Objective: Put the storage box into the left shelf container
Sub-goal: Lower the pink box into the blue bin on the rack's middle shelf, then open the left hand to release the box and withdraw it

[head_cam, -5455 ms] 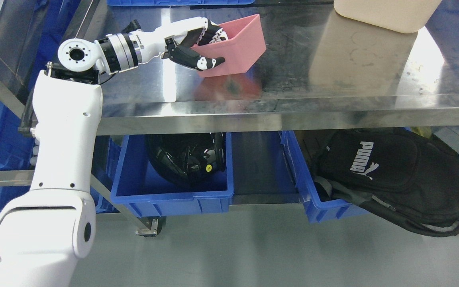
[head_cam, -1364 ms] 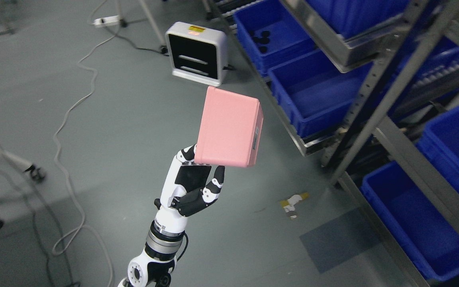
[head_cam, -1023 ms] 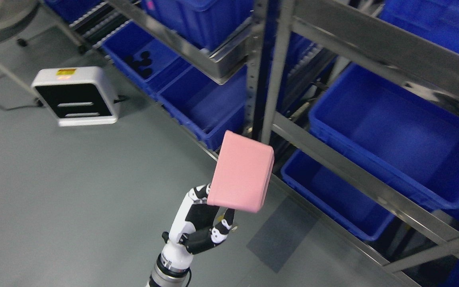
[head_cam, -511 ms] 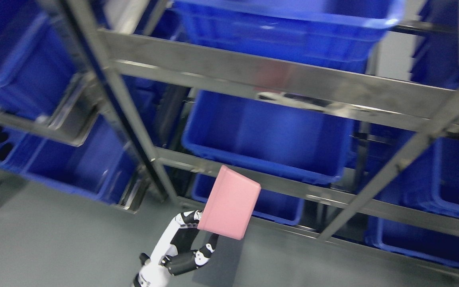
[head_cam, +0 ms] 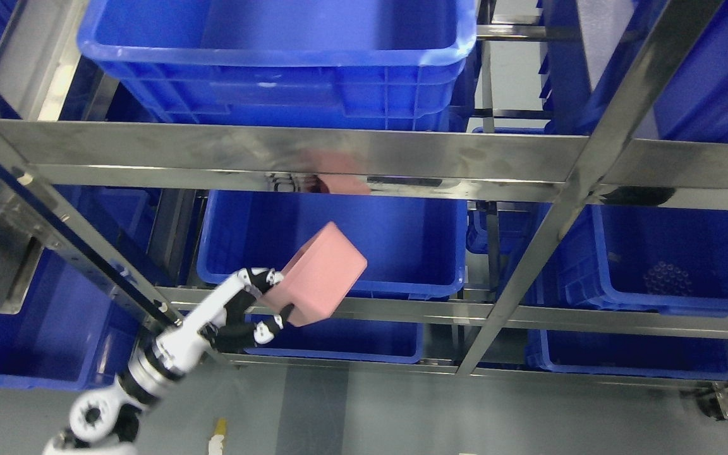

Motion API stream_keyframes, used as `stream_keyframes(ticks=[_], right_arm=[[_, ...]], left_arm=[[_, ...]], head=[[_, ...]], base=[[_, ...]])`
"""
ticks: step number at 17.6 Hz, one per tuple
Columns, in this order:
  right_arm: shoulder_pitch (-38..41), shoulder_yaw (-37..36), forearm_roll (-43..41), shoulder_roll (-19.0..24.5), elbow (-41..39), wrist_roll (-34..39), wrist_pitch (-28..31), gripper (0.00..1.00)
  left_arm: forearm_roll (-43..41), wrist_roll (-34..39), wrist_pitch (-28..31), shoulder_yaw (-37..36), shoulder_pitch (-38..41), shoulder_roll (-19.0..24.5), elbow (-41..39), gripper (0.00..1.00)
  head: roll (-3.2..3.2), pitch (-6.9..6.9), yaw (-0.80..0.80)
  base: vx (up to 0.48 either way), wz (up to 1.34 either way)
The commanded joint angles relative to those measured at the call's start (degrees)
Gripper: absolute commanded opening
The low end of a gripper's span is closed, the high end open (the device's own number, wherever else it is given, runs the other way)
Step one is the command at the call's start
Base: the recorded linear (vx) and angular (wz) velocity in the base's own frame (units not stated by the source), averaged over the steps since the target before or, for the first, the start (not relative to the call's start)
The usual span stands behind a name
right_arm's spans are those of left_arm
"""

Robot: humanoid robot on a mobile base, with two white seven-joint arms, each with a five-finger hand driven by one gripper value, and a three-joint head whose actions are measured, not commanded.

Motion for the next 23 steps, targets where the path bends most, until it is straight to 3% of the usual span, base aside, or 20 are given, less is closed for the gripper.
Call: stream_keyframes(ticks=[1, 8, 10, 13, 14, 16, 17, 20, 22, 23], right_arm=[[0.53, -0.26, 0.09, -1.00, -1.00, 0.02, -0.03, 1.00], [0.53, -0.26, 0.09, -1.00, -1.00, 0.02, -0.03, 1.00], [0.53, -0.26, 0.09, -1.00, -1.00, 0.02, -0.03, 1.00], [0.53, -0.26, 0.09, -1.00, -1.00, 0.02, -0.03, 1.00], [0.53, -0.26, 0.09, -1.00, -1.00, 0.02, -0.03, 1.00], [0.53, -0.26, 0.09, -1.00, -1.00, 0.02, -0.03, 1.00], [0.53, -0.26, 0.09, -1.00, -1.00, 0.02, -0.03, 1.00], [0.53, -0.26, 0.09, -1.00, -1.00, 0.02, -0.03, 1.00], [0.53, -0.26, 0.09, -1.00, -1.00, 0.02, -0.03, 1.00], [0.53, -0.26, 0.09, -1.00, -1.00, 0.02, -0.03, 1.00]], left_arm=[[-17.16, -2.52, 0.68, 1.88, -17.76, 2.30, 20.11, 0.03], [-42.64, -2.26, -3.01, 1.08, -27.01, -13.86, 32.68, 0.03], [-49.77, -0.95, -3.98, 0.20, -27.19, -13.94, 35.50, 0.03], [-52.00, 8.44, -5.13, -7.18, -28.06, -13.94, 38.68, 0.09], [-51.82, 8.90, -5.13, -6.84, -28.24, -13.94, 37.90, 0.17], [-51.47, 8.99, -5.04, -3.34, -28.25, -13.94, 34.48, 0.51], [-50.77, 8.99, -4.86, -0.10, -27.81, -13.94, 30.28, 0.61], [-39.48, 9.42, -2.86, 3.61, -24.83, -13.94, 21.31, 0.75], [-28.59, 12.83, 6.08, 6.42, -19.83, -13.94, 12.36, 0.91], [-23.22, 15.29, 7.25, 6.96, -17.46, -13.94, 8.83, 0.98]], head=[[0.00, 0.00, 0.00], [0.00, 0.00, 0.00], [0.00, 0.00, 0.00], [0.00, 0.00, 0.00], [0.00, -0.01, 0.00], [0.00, -0.01, 0.00], [0.00, -0.01, 0.00], [0.00, -0.01, 0.00], [0.00, -0.01, 0.00], [0.00, -0.01, 0.00]], base=[[0.033, -0.15], [0.007, -0.04], [-0.006, 0.01], [-0.003, 0.01], [0.000, 0.00], [0.000, 0.00], [0.000, 0.00], [0.000, 0.00], [0.000, 0.00], [0.000, 0.00]])
